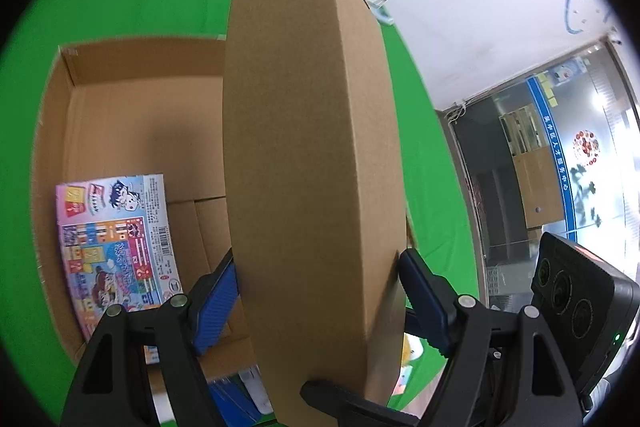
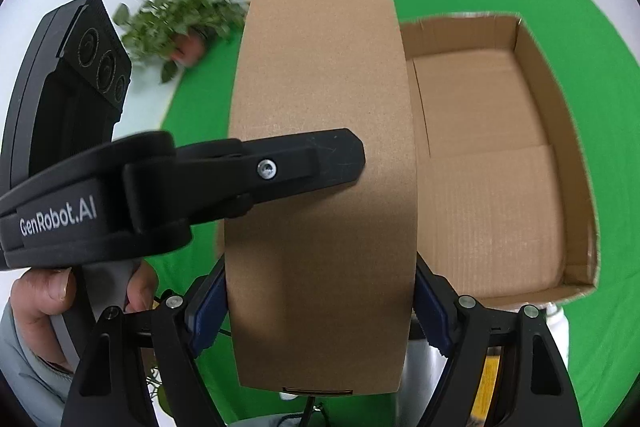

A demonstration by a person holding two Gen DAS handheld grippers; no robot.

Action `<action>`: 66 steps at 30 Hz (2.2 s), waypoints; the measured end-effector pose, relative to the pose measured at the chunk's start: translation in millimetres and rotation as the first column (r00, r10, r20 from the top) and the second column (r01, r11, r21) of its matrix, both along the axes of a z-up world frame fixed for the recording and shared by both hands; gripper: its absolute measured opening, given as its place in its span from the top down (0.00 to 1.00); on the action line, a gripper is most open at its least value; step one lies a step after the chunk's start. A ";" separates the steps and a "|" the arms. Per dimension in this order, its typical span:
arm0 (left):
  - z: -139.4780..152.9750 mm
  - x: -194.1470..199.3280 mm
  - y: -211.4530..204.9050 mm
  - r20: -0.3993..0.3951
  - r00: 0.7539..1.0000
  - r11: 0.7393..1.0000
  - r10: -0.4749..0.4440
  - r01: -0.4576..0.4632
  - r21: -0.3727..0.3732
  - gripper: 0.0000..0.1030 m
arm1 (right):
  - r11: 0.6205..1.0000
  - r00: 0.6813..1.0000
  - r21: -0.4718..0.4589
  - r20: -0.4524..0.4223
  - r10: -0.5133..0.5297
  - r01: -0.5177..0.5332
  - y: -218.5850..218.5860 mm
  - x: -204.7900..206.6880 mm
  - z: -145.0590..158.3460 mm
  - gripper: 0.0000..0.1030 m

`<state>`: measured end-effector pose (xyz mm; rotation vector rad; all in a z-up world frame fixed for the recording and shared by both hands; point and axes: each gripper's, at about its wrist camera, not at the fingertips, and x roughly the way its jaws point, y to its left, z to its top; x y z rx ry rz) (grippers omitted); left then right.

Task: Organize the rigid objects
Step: 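Lower the brown box into the tray beside the game box, release, then grasp the silver metal cylinder with the right gripper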

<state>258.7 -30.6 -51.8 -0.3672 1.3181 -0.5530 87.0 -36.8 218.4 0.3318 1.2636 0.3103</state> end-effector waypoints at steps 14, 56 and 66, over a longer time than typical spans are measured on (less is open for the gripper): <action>-74.7 7.4 33.8 -0.145 0.987 0.994 0.070 -0.058 0.090 0.24 | 1.000 0.989 -0.026 -0.149 -0.011 0.007 27.4 15.9 -89.3 0.24; 81.9 -180.8 81.0 0.442 0.884 0.920 0.152 -0.290 0.264 0.07 | 0.964 0.974 -0.226 0.204 -0.095 0.141 -29.9 -189.9 68.6 0.01; 64.3 -197.6 76.7 0.357 0.930 0.908 0.088 -0.222 0.354 0.07 | 0.955 1.000 -0.297 0.022 0.012 -0.005 -26.1 -193.1 -7.3 0.01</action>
